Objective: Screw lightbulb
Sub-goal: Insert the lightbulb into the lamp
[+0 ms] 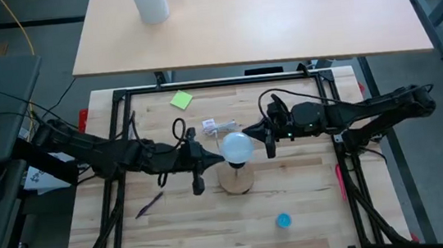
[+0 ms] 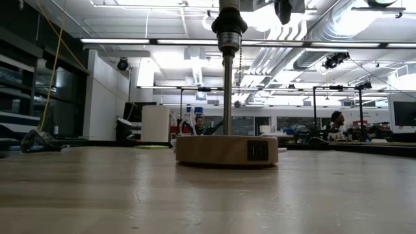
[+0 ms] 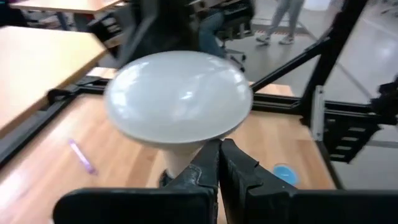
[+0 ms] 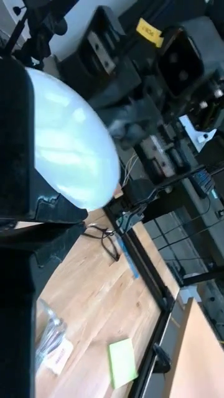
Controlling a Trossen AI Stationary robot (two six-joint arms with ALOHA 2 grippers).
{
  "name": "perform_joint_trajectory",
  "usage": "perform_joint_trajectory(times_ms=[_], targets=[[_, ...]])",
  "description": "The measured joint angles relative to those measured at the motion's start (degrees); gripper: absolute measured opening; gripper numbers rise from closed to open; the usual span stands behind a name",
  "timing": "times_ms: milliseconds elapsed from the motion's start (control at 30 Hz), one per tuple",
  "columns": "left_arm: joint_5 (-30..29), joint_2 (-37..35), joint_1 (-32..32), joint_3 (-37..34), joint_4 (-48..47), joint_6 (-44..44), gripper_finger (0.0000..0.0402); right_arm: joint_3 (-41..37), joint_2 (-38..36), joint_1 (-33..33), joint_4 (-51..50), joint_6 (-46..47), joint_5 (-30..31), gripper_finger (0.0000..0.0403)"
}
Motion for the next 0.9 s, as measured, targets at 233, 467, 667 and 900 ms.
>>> perform_joint_trajectory(times_ms=[233,467,667,900], targets=[[-3.06,-0.62,1.76,-0.11,-5.27,0.49,0.0000,-0.01,-2.92,3.14,-3.78,1.78,2.13,0.0000],[-6.06,-3.83,4.26,-0.11,-17.37,0.50,0.0000,-0.01,-3.71,7.67,-5.74,4.53,4.57,0.0000],[-7.42,-9.83,5.68,-0.11,-29.51,-6.06,0.0000,-0.01,-5.91,9.56,-9.43,4.49,11.11,0.0000],[-5.58,-13.64,-2.01,-4.19,-21.34,-19.93,0.0000,-0.01,-6.33,1.00,-8.06,-0.07,8.77,0.0000]])
